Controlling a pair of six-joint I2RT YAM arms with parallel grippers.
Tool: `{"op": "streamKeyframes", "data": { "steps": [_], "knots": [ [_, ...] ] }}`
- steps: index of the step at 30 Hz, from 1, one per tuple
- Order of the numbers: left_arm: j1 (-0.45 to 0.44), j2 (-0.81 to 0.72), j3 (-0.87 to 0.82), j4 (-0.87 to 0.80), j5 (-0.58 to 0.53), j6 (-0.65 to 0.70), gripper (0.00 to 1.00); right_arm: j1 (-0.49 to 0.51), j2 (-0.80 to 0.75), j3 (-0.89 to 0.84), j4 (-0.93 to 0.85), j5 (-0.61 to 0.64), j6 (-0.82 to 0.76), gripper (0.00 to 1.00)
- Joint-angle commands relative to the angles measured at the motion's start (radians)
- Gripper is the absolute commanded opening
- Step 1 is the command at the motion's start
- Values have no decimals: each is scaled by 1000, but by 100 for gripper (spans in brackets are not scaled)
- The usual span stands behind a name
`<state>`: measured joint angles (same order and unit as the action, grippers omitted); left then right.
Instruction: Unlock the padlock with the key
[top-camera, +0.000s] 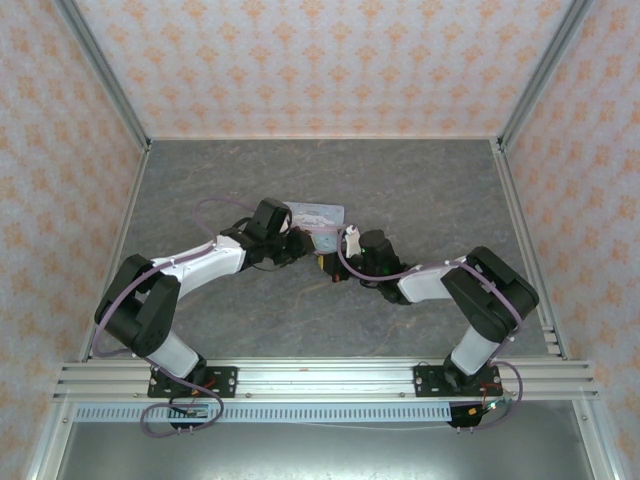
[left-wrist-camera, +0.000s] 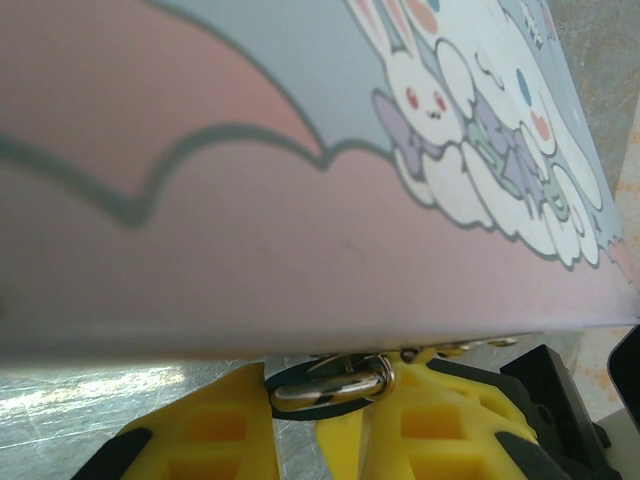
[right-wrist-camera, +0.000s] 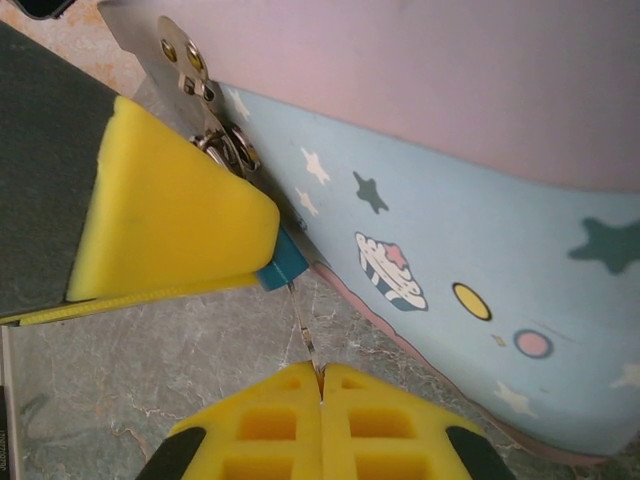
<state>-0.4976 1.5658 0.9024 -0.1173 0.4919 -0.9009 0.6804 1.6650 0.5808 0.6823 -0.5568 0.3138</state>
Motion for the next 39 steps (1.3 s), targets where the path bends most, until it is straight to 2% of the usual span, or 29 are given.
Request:
{"op": "streamKeyframes", "data": {
  "steps": [1,39],
  "knots": [
    [-7,-23,6,-4,6,-11,15,5,-22,-10,51,-5,0,0],
    [-7,-26,6,13,10,-32,15,5,-30,-33,81,-3,12,0]
  ]
}}
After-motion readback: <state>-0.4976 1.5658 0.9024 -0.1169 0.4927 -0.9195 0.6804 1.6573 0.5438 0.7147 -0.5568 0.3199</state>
